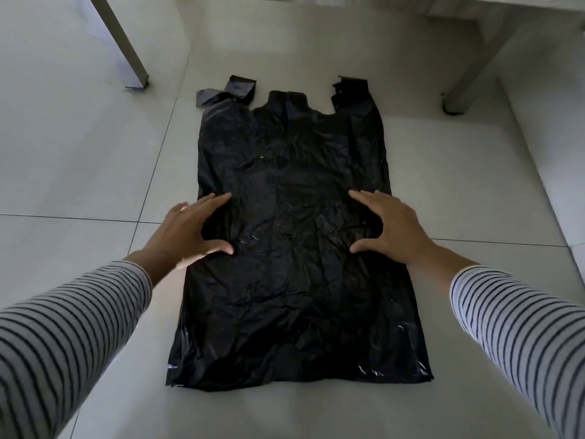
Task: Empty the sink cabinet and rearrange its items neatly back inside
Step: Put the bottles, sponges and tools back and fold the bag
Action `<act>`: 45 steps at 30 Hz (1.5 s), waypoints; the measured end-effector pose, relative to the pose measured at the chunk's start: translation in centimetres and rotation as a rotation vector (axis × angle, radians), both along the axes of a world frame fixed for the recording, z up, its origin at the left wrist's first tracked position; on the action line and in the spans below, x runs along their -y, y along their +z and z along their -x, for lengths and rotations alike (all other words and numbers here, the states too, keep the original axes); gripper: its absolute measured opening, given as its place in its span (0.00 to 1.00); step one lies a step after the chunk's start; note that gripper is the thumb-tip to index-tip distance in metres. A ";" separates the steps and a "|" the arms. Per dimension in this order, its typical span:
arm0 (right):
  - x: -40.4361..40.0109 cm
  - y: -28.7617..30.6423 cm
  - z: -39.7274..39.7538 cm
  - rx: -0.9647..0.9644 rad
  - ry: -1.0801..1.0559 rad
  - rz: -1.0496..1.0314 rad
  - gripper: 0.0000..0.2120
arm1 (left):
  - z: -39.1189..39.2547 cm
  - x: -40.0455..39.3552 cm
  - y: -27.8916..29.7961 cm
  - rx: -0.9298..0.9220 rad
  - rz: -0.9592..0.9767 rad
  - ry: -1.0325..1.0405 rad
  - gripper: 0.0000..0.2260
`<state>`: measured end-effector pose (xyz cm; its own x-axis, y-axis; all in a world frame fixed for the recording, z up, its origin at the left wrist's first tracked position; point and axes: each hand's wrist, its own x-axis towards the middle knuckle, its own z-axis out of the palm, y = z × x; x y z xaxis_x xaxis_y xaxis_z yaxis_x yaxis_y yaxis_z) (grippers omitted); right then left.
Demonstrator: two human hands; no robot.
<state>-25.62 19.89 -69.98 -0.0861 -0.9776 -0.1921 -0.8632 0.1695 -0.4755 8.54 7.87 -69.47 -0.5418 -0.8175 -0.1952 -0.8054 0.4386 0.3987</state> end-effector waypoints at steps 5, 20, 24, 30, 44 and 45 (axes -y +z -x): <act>0.2 0.0 -1.1 0.106 -0.120 0.085 0.48 | 0.7 0.1 0.0 -0.074 0.070 0.017 0.44; 9.9 15.6 -0.9 -0.175 -0.303 0.836 0.09 | 1.3 8.6 15.6 -0.411 0.691 0.150 0.18; 5.4 11.3 -0.4 -0.252 -0.234 0.790 0.08 | -0.1 2.6 10.8 -0.288 0.477 -0.170 0.20; 1.9 5.4 1.5 -0.212 -0.252 0.002 0.27 | 5.3 -8.4 2.6 -0.131 -0.281 -0.105 0.37; -3.4 0.3 -3.0 0.390 -0.384 0.191 0.49 | 7.8 4.4 1.2 0.009 -0.152 -0.300 0.41; -3.1 -0.4 -2.9 0.347 -0.385 0.176 0.51 | 7.8 4.8 0.7 0.077 -0.128 -0.331 0.42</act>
<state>-22.70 23.03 -70.33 -0.4049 -0.9078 -0.1096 -0.5414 0.3346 -0.7713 0.74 3.12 -68.75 -0.7531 -0.5663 -0.3349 -0.6576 0.6312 0.4113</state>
